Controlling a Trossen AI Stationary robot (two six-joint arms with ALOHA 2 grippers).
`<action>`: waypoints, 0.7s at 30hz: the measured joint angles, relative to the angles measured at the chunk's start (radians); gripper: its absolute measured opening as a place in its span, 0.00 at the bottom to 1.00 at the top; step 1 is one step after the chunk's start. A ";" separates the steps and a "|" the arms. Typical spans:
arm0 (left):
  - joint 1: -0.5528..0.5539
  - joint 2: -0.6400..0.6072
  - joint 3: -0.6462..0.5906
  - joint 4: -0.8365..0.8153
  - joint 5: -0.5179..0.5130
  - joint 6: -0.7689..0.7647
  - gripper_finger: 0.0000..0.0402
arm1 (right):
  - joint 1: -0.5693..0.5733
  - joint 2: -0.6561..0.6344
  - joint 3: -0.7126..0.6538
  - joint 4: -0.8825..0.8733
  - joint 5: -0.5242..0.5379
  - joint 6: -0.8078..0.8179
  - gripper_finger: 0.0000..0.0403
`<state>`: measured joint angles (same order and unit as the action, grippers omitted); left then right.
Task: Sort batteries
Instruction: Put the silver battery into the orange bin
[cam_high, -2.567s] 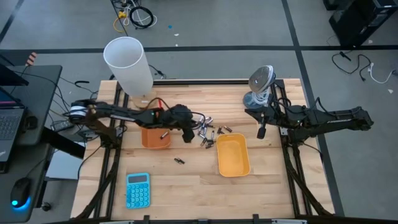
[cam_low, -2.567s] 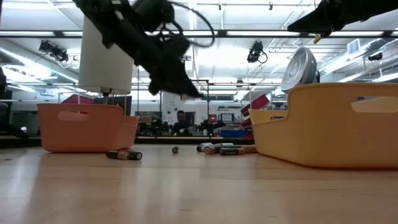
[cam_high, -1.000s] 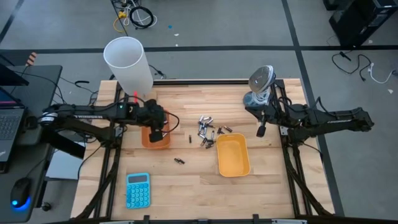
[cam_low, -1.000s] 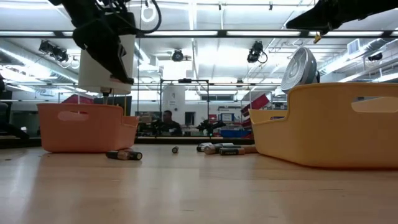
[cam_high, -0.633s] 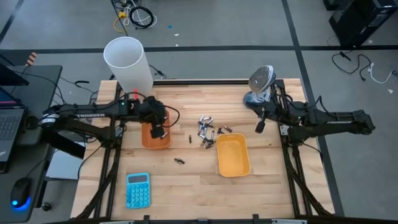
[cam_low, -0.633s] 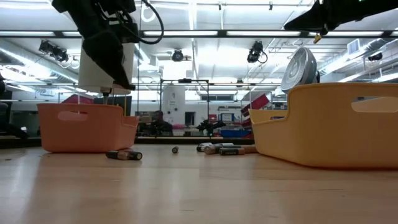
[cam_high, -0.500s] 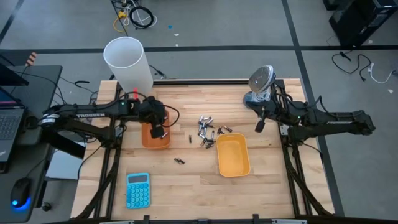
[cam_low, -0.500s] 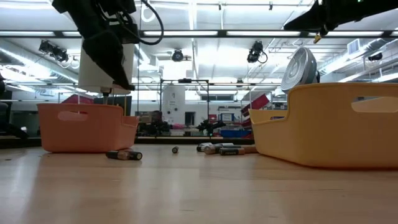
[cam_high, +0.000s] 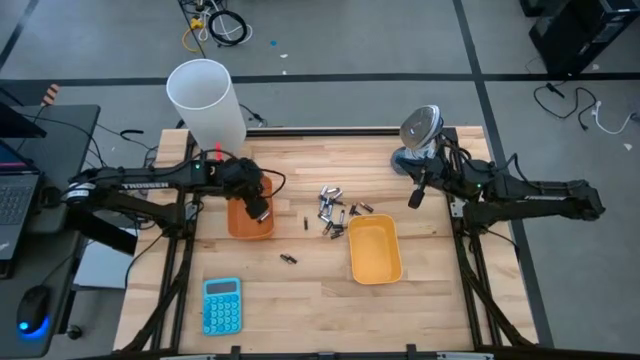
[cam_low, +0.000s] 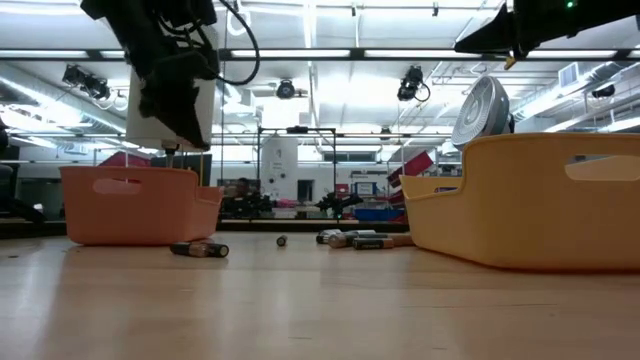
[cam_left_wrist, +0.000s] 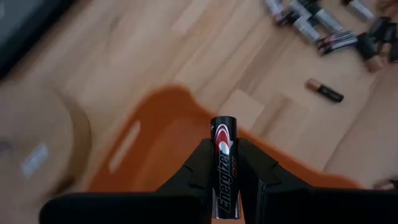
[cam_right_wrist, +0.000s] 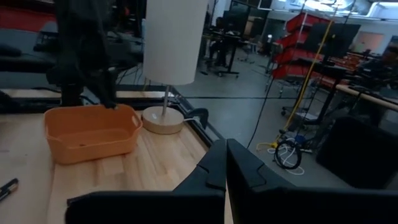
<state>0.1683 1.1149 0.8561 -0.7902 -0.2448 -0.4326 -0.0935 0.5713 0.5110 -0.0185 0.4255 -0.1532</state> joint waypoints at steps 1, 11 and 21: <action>-0.012 -0.001 -0.010 0.000 -0.007 -0.033 0.10 | -0.007 0.000 0.000 0.003 0.000 -0.003 0.00; -0.128 0.000 -0.077 -0.025 -0.099 -0.219 0.10 | -0.077 0.000 0.000 0.059 0.000 -0.033 0.00; -0.156 0.000 -0.189 0.005 -0.201 -0.310 0.10 | -0.092 0.000 0.000 0.113 0.000 -0.033 0.00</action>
<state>0.0120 1.1145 0.6666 -0.7851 -0.4455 -0.7428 -0.1860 0.5713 0.5110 0.0945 0.4255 -0.1864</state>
